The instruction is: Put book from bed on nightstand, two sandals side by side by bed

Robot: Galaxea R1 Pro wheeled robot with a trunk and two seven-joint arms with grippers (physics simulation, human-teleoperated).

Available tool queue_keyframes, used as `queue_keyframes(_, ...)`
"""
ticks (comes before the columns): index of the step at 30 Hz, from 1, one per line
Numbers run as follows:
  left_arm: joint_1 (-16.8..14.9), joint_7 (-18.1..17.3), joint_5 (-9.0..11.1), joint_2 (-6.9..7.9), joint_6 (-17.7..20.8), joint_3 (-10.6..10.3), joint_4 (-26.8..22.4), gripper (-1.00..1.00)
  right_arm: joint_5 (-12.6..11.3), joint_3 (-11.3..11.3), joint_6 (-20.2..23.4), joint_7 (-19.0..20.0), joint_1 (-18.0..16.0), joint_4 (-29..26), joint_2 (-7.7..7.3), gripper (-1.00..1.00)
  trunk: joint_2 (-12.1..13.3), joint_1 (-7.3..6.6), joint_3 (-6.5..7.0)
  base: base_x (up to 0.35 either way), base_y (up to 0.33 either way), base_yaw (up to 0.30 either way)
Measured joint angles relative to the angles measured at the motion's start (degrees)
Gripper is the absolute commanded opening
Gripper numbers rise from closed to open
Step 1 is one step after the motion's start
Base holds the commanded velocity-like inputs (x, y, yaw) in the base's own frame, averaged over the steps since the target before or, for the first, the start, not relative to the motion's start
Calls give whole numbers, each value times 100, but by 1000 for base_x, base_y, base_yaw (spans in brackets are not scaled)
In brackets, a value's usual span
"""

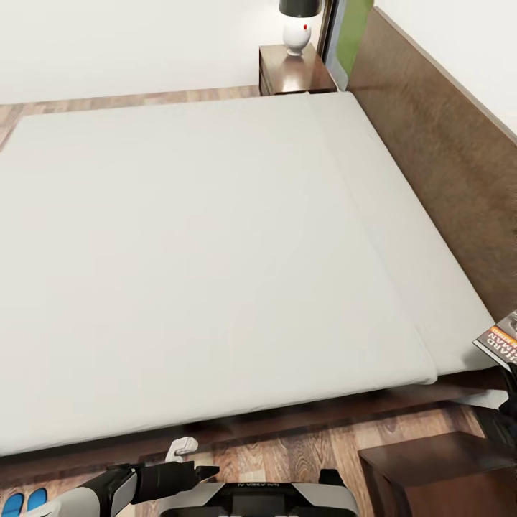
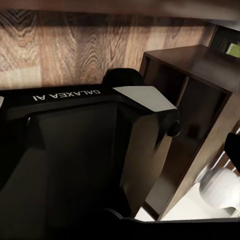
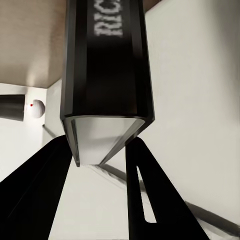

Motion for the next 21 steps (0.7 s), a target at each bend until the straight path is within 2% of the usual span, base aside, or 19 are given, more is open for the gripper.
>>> queue_keyframes(15,-3,-15,4,26,0,7,-9,100,34,72,2,6,9,78,7,-100,602,-330,269,0,0,0)
queue_keyframes(18,-7,-24,8,56,0,15,-9,100,243,79,5,6,9,87,10,-100,722,-395,323,0,0,0)
queue_keyframes(21,-7,-176,15,180,0,23,-9,100,517,80,10,12,12,90,24,-100,843,-461,377,0,0,0)
